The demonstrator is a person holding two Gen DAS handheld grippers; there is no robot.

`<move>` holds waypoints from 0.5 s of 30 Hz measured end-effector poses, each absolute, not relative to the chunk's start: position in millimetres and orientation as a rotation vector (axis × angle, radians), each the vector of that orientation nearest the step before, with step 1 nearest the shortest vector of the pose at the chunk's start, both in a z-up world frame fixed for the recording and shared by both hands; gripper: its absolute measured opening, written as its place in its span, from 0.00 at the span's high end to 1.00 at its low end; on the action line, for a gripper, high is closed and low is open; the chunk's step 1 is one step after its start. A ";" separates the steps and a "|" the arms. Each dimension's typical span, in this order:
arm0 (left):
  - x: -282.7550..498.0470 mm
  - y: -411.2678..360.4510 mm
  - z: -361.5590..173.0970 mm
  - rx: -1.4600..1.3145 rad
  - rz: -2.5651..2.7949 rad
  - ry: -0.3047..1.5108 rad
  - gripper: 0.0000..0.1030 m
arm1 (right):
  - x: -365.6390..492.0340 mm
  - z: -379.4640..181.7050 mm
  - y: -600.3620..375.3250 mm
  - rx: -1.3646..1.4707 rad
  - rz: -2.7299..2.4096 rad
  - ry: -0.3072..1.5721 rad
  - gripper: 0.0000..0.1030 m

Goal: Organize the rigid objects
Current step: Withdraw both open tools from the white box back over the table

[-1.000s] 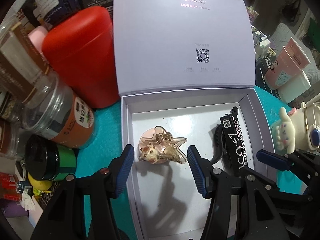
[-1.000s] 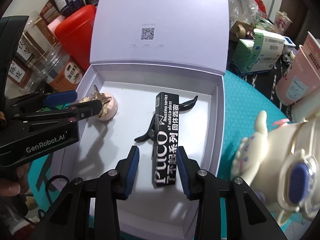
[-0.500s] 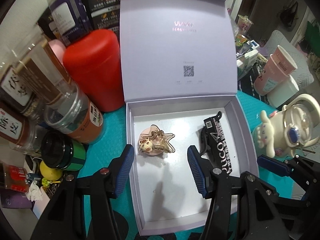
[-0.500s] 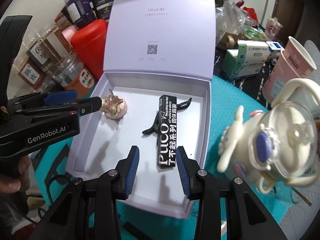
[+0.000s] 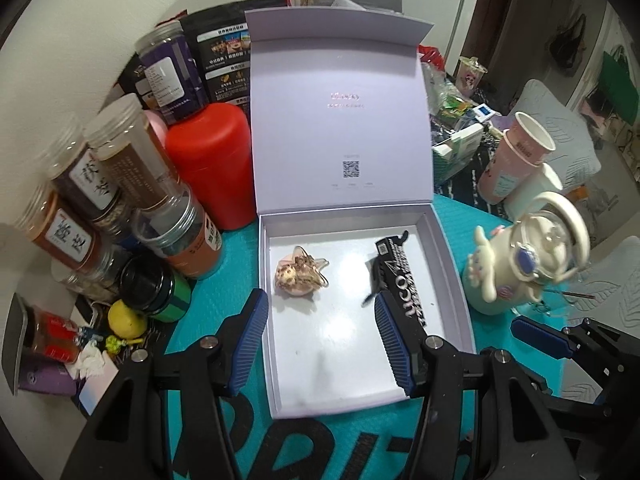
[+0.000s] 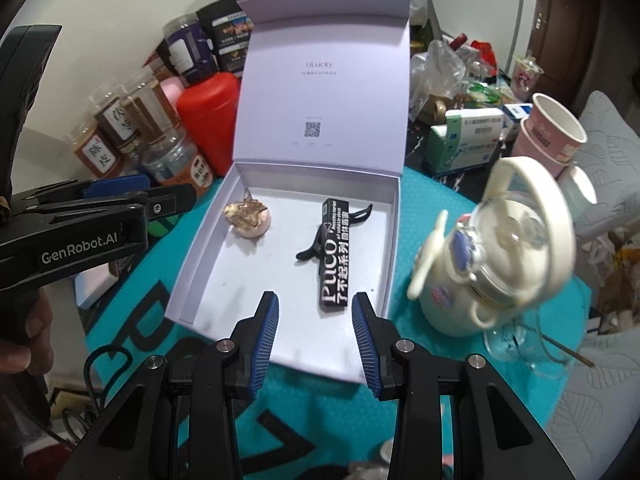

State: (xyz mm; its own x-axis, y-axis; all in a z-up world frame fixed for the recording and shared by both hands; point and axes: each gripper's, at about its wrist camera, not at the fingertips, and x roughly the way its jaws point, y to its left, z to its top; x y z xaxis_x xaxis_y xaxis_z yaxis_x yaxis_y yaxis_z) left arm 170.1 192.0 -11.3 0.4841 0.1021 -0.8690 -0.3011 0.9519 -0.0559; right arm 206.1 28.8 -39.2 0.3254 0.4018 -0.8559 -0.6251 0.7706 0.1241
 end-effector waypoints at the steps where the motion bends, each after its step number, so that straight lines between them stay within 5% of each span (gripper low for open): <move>1: 166.2 189.2 -7.8 -0.211 0.247 1.034 0.47 | 202.8 -36.9 26.1 -0.245 0.682 1.035 0.63; 15: 114.5 145.5 23.8 -0.207 0.230 0.988 0.47 | 149.6 -7.0 -27.0 -0.233 0.689 0.991 0.61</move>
State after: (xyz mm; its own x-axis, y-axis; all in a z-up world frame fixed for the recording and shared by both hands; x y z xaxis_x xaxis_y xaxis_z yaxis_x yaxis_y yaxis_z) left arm 114.5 145.5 23.8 0.5301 0.0981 -0.8422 -0.2846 0.9562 -0.0678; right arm 149.6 -27.0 -7.0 0.3587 0.4267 -0.8302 -0.6301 0.7669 0.1219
